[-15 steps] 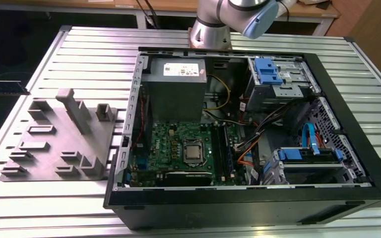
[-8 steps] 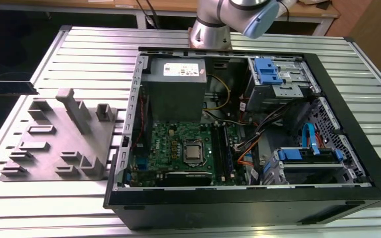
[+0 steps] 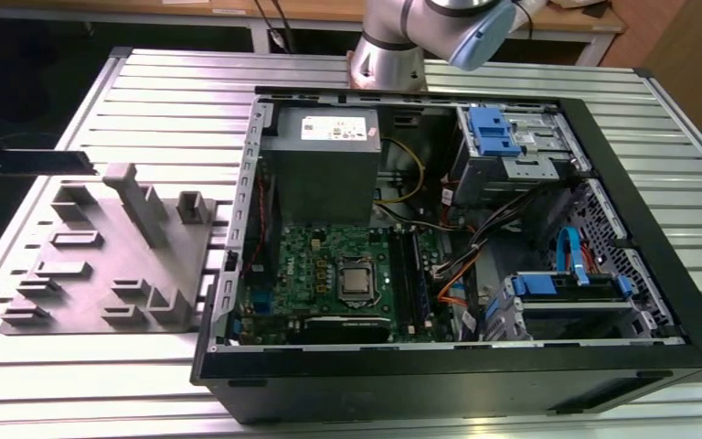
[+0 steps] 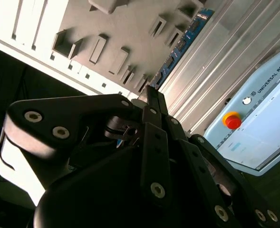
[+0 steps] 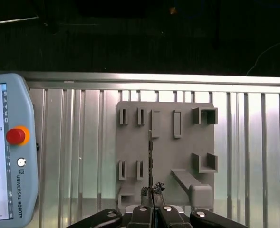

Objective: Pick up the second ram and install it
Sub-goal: 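Pick up the second ram and move it above second insertion slot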

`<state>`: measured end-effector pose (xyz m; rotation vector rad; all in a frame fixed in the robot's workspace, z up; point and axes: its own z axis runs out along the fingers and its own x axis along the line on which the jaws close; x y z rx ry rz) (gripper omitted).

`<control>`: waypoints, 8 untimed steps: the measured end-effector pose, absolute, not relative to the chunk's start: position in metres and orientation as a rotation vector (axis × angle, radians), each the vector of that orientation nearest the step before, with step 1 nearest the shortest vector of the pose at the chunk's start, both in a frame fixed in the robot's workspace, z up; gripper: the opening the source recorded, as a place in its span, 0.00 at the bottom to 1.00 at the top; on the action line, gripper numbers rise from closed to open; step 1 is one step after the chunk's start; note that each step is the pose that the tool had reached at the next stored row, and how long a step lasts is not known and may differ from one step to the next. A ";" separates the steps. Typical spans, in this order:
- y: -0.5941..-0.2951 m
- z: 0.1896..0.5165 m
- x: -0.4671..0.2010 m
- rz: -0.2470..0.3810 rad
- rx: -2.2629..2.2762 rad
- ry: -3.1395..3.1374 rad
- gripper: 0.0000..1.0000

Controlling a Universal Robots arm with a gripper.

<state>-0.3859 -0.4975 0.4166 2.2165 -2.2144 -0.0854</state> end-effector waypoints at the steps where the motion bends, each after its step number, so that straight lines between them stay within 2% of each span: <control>1: -0.497 0.417 -0.383 -0.085 2.216 -2.214 0.08; 8: -0.497 0.417 -0.362 -0.086 2.216 -2.214 0.08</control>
